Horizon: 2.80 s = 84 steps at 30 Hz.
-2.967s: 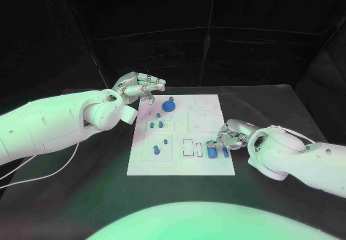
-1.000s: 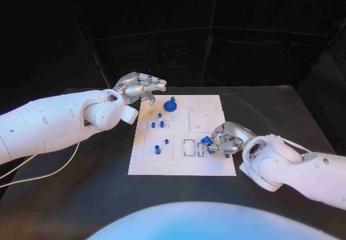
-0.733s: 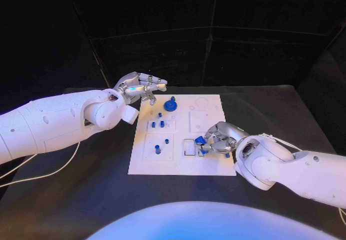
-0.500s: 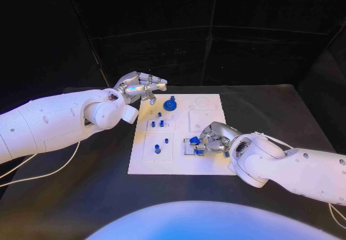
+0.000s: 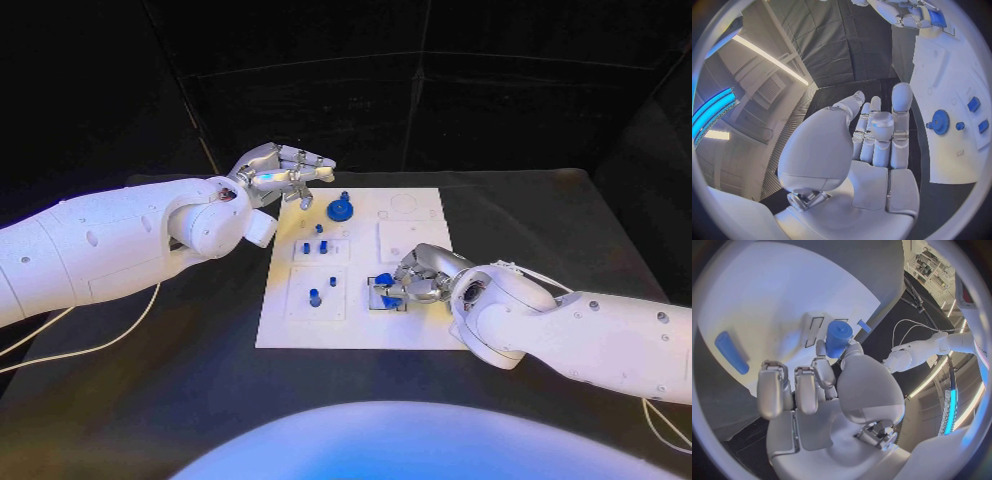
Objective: Assemble the parts on the task board
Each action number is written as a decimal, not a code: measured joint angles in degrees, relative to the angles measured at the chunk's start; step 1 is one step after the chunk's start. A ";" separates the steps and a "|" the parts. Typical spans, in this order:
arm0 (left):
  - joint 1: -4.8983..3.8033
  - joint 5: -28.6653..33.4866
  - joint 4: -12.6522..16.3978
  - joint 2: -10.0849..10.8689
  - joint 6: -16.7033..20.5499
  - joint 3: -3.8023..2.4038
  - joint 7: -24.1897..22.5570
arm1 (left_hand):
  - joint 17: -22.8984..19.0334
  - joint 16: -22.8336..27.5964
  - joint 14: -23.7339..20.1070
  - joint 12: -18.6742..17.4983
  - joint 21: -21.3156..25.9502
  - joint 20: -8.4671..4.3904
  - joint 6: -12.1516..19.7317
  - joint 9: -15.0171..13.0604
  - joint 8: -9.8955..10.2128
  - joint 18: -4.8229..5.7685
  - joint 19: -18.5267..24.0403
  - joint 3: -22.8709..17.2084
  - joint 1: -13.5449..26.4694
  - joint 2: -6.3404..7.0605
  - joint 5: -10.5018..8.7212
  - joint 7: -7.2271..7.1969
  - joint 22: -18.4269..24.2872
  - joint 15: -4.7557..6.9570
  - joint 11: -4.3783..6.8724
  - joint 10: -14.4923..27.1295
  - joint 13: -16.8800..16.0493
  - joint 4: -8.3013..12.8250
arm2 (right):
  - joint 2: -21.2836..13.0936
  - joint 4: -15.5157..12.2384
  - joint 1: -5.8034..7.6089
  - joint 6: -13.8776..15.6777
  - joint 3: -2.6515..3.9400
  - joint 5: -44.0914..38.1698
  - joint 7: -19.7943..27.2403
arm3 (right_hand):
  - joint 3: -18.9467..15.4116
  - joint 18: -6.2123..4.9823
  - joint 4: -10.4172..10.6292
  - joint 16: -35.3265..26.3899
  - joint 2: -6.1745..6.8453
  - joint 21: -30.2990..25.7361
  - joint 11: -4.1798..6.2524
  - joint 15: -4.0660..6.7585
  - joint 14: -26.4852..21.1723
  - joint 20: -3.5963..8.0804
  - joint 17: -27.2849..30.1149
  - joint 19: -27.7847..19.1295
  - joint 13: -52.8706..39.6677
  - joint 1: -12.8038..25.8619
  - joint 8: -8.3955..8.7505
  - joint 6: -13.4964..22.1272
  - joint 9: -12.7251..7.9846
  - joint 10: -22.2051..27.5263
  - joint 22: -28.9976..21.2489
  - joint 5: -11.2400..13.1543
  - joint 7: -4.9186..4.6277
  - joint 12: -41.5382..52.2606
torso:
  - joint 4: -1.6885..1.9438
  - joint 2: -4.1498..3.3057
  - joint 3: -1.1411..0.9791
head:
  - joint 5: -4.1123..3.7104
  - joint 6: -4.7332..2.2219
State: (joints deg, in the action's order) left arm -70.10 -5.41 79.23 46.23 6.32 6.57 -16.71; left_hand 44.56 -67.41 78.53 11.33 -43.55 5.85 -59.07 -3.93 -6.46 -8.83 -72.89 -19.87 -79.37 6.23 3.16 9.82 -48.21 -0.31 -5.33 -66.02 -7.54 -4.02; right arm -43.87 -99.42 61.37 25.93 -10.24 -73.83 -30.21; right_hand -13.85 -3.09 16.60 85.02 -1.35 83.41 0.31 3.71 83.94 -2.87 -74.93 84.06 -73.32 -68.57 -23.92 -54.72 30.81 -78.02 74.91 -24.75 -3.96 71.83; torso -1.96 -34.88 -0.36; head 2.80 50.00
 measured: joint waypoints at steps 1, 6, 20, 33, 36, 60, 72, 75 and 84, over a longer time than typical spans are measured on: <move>0.00 0.00 0.00 0.00 -0.01 0.00 0.01 | 0.00 0.00 0.00 0.00 0.00 0.00 0.00 0.00 0.00 0.00 0.00 0.00 0.00 0.00 0.00 0.00 0.00 0.00 0.00 0.00 0.00 0.00 | 0.06 0.01 0.00 -0.03 0.00 -0.02 -0.04 | -0.18 0.00 -0.04 0.00 -0.16 0.00 0.00 0.00 0.00 0.00 0.00 0.00 0.00 0.29 -0.03 -0.08 0.05 0.00 0.00 0.87 0.08 0.00 | 0.00 0.00 0.00 | -0.02 0.00; 0.00 0.00 0.04 0.00 -0.08 0.00 0.08 | -0.02 0.00 0.00 0.00 0.00 0.00 0.00 0.00 0.00 0.00 0.00 0.00 0.00 0.00 0.00 0.00 0.07 0.00 0.00 0.00 0.00 0.00 | 0.62 0.33 0.00 -0.22 0.00 -0.47 -0.69 | -2.08 0.00 -0.05 0.00 -0.45 0.00 0.02 0.00 0.00 0.00 0.00 0.00 0.00 3.14 -0.05 -0.28 0.34 -0.01 0.00 10.59 0.28 0.00 | 0.03 0.03 0.00 | -0.06 0.00; -0.01 0.01 0.07 0.07 -0.17 0.00 0.23 | -0.11 0.00 0.00 0.00 0.23 0.00 0.22 0.00 0.00 0.00 0.00 0.00 0.00 0.00 0.00 0.22 0.15 0.00 0.00 0.00 0.00 0.00 | 0.79 0.51 0.01 0.01 0.02 -1.38 -1.67 | -1.39 0.00 0.23 0.00 1.26 0.00 0.00 0.00 0.00 0.00 0.01 0.00 0.13 9.39 -0.05 -0.06 0.84 0.01 0.00 20.73 0.07 -0.69 | 0.01 0.05 -0.02 | 0.08 0.00; -0.01 0.02 0.05 0.13 -0.23 0.00 0.29 | -0.11 0.00 0.00 0.00 0.23 0.00 0.21 0.00 0.00 0.00 0.00 0.00 0.00 0.00 0.00 0.21 0.14 0.00 0.00 0.00 0.01 0.00 | -0.97 -1.54 0.01 0.12 0.01 -2.07 -0.75 | 1.79 -0.01 -6.03 0.23 0.90 0.00 0.00 -0.01 0.00 0.00 0.02 0.00 -0.91 -3.65 -0.66 -0.07 1.54 -0.40 0.00 14.83 0.07 -0.25 | -0.04 0.06 -0.07 | -0.10 0.00; -0.01 0.02 0.05 0.15 -0.24 0.00 0.30 | -0.10 0.00 0.00 0.00 0.23 0.00 0.21 0.00 0.00 0.00 0.00 0.00 0.00 0.00 0.00 0.21 0.14 0.00 0.00 0.00 0.01 0.00 | -1.92 -1.98 0.01 0.35 0.01 -2.27 -0.26 | 1.79 -0.01 -6.03 0.23 1.04 0.00 0.00 -0.01 0.00 0.00 0.02 0.00 -0.91 -4.13 -0.66 -0.07 1.54 -0.40 0.00 14.35 0.07 -0.25 | -0.07 0.08 -0.07 | -0.21 0.00; 0.04 0.03 -0.41 0.07 -0.27 0.03 0.30 | -0.10 0.00 0.00 0.00 0.22 0.00 0.21 0.00 0.00 0.00 0.00 0.00 0.00 0.00 0.00 0.21 0.13 0.00 0.00 0.00 0.01 0.00 | -17.36 -4.15 1.87 3.71 0.06 -1.63 7.04 | -0.07 -0.01 -5.47 0.85 -1.17 -0.01 -1.12 -0.23 0.21 -0.01 0.03 0.00 1.48 -5.24 3.71 1.36 -2.16 1.16 0.00 6.90 -1.35 -3.35 | -0.29 0.12 -0.08 | -2.66 -0.52; 0.15 0.03 -0.54 -0.08 -0.38 0.08 0.30 | -0.09 0.00 -0.20 0.00 0.22 0.00 0.21 0.00 0.00 0.00 0.00 0.00 0.00 0.00 0.00 0.21 0.13 -0.20 0.00 0.00 -0.04 0.00 | -15.47 -1.25 1.33 -2.35 -0.02 -5.13 5.51 | -1.15 -0.01 -4.98 0.85 -0.55 -0.01 -1.13 -0.23 0.21 -0.22 0.03 -0.22 2.41 -5.23 4.19 0.07 -2.97 1.98 0.00 7.56 -1.20 -4.64 | -0.14 0.09 -0.10 | -3.26 -0.06; 0.19 0.03 -0.56 -0.07 -0.40 0.08 0.30 | -0.09 0.00 -0.21 0.00 0.22 0.00 0.21 0.00 0.00 0.00 0.00 0.00 0.00 0.00 0.00 0.21 0.13 -0.21 0.00 0.00 -0.04 0.00 | -14.98 -0.94 1.04 -3.49 -0.05 -5.71 5.13 | -1.46 -0.01 -4.99 0.85 -0.55 -0.01 -1.13 -0.23 0.21 -0.22 0.03 -0.22 2.42 -5.23 4.19 0.00 -3.03 1.98 0.00 7.78 -1.28 -4.68 | -0.14 0.11 -0.08 | -3.36 -0.04; 0.23 0.03 -0.56 -0.07 -0.48 0.12 0.30 | -0.09 0.00 -0.20 0.00 0.22 0.00 0.21 0.00 0.00 0.00 0.00 0.00 0.00 0.00 0.00 0.21 0.13 -0.20 0.00 0.00 -0.04 0.00 | -14.16 -0.46 0.57 -5.86 -0.04 -6.75 4.25 | -1.71 -0.01 -4.73 0.85 -0.55 -0.01 -1.13 -0.23 0.21 -0.22 -0.01 -0.22 2.45 -5.23 4.19 -0.59 -3.15 1.97 0.00 7.90 -1.06 -4.68 | -0.07 0.14 -0.04 | -3.42 -0.01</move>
State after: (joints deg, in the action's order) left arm -69.87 -5.37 78.68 46.16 5.84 6.68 -16.41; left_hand 44.47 -67.40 78.32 11.33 -43.33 5.85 -58.86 -3.93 -6.46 -8.84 -72.89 -19.87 -79.37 6.23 3.16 10.03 -48.08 -0.52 -5.33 -66.02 -7.58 -4.02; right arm -58.03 -99.88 61.94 20.08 -10.28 -80.58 -25.96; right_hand -15.56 -3.10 11.86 85.87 -1.90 83.39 -0.82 3.48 84.15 -3.09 -74.95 83.84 -70.88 -73.80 -19.73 -55.31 27.66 -76.04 74.90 -16.84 -5.03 67.15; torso -2.03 -34.73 -0.41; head -0.63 49.99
